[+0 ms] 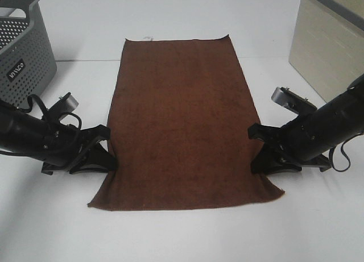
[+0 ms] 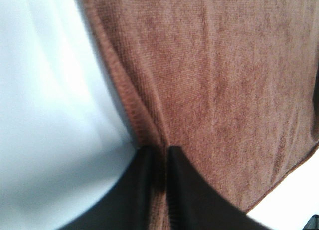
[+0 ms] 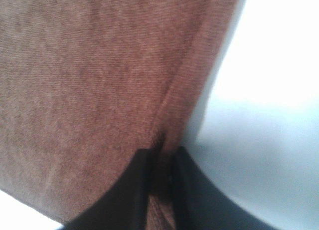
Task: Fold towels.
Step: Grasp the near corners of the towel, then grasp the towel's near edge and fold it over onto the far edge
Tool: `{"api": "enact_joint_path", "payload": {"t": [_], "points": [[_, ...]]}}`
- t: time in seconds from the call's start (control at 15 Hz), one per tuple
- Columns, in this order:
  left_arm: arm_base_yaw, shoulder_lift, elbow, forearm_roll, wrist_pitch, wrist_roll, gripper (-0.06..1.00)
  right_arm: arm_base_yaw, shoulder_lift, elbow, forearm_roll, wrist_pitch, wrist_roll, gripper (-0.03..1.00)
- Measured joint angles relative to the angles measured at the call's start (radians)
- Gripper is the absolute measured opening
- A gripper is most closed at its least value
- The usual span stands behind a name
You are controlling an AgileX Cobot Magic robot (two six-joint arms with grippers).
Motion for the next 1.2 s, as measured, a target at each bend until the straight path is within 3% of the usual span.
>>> {"api": "enact_joint_path", "payload": {"t": [0.07, 0.13, 0.47, 0.73, 1.2], "points": [[0.0, 0.0, 0.0, 0.0, 0.0, 0.0, 0.01, 0.0, 0.002, 0.0, -0.007, -0.003, 0.026, 0.04], [0.0, 0.0, 0.0, 0.0, 0.0, 0.0, 0.0, 0.0, 0.002, 0.0, -0.009, -0.007, 0.039, 0.0], [0.0, -0.054, 0.001, 0.094, 0.006, -0.052, 0.0, 0.0, -0.055, 0.002, -0.035, 0.019, 0.099, 0.0], [0.0, -0.173, 0.011, 0.324, 0.029, -0.226, 0.0, 0.0, -0.195, 0.061, -0.123, 0.08, 0.218, 0.0], [0.0, -0.356, 0.247, 0.373, 0.033, -0.245, 0.0, 0.0, -0.321, 0.284, -0.12, 0.088, 0.22, 0.0]]}}
